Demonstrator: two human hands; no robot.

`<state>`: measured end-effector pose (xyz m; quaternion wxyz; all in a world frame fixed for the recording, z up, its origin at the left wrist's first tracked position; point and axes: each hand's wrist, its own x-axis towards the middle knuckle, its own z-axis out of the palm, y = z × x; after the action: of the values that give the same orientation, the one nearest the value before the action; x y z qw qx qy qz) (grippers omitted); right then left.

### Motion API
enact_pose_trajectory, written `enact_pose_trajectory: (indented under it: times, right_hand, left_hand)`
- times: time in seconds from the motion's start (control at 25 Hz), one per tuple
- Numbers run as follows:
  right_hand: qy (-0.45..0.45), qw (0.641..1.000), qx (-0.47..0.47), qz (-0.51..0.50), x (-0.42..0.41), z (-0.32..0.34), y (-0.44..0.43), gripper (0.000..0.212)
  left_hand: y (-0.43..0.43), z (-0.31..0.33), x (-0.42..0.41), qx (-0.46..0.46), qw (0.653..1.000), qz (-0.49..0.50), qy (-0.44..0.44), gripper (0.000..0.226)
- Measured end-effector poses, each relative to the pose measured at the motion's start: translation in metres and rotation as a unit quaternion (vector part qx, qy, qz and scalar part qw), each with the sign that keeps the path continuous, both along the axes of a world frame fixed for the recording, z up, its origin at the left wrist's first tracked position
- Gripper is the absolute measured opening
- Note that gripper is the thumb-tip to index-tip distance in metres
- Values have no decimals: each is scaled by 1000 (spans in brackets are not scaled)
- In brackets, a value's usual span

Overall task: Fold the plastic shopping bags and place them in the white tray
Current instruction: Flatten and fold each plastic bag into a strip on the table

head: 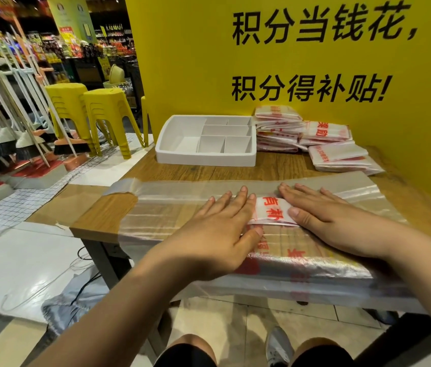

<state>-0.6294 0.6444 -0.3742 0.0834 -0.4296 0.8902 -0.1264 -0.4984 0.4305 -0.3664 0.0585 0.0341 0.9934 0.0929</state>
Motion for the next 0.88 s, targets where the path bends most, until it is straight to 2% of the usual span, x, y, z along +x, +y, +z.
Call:
enact_pose_trajectory:
  times: [0.12, 0.24, 0.4, 0.6, 0.8, 0.88]
  right_hand:
    - [24, 996, -88, -11, 5, -1, 3, 51]
    - [4, 987, -159, -20, 10, 1, 5, 39]
    - [-51, 968, -239, -61, 17, 6, 10, 25]
    - [-87, 947, -292, -101, 21, 8, 12, 31]
    - [-56, 936, -322, -128, 16, 9, 10, 32]
    - [-68, 922, -354, -143, 10, 11, 8, 35]
  left_hand:
    - [-18, 11, -12, 39, 999, -19, -20, 59]
    - [-23, 10, -20, 66, 995, -27, 66, 49]
    - [-15, -1, -16, 98, 986, 6, 135, 53]
    - [-12, 1, -18, 81, 993, -1, 90, 65]
    - [-12, 13, -31, 44, 997, -19, 52, 69]
    - [-11, 17, -35, 38, 998, -19, 44, 69]
